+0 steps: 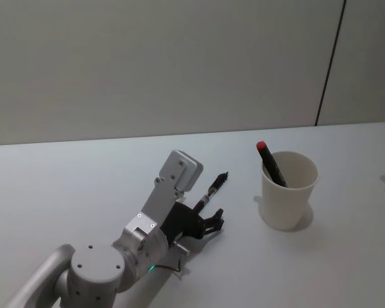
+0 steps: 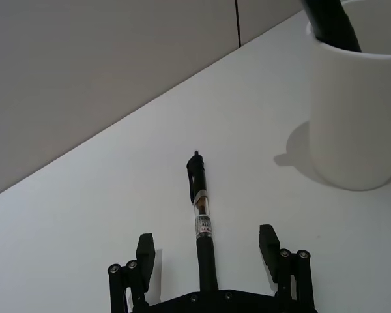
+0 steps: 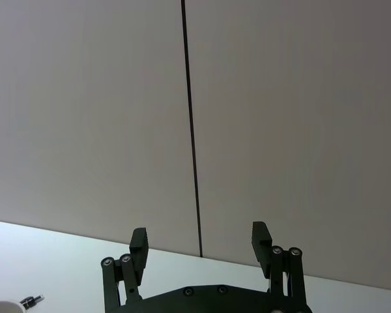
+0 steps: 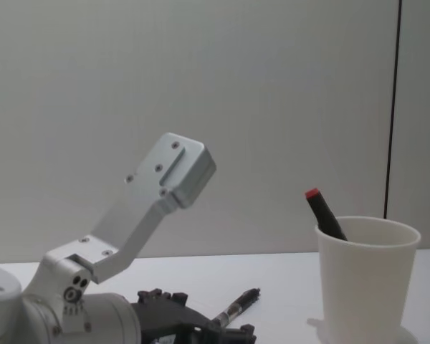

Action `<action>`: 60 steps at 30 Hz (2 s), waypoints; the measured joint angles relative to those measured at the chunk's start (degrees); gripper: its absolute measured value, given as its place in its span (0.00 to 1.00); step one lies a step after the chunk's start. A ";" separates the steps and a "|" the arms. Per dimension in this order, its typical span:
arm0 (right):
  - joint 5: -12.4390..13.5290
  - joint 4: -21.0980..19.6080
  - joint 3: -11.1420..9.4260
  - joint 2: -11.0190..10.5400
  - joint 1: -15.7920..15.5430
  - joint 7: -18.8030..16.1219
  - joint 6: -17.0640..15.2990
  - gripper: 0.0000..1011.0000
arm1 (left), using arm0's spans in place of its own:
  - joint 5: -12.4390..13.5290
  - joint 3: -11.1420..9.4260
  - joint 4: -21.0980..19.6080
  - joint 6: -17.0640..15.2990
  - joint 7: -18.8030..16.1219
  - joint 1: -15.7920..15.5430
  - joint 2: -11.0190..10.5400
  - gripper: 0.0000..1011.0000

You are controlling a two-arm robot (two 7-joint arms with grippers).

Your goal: Place the pen into the pen holder.

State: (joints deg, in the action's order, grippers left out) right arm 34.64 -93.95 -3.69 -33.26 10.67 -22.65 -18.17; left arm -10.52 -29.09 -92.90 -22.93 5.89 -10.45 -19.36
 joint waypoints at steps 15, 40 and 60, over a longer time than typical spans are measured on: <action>0.00 0.00 0.00 0.00 0.00 0.00 0.00 0.99 | -0.77 0.41 0.97 -0.86 -0.03 -0.04 0.57 0.99; 0.00 0.00 0.00 0.00 0.00 0.00 0.00 0.99 | -3.40 1.15 1.10 -0.99 -0.52 0.95 0.79 0.99; 0.00 0.00 0.00 0.00 0.00 0.00 0.00 0.99 | -4.52 1.30 0.85 -1.14 -0.55 1.50 0.82 0.85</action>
State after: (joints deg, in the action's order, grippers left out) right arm 34.64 -93.94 -3.69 -33.25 10.68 -22.65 -18.16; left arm -15.04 -27.79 -92.05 -24.07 5.34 -8.96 -18.54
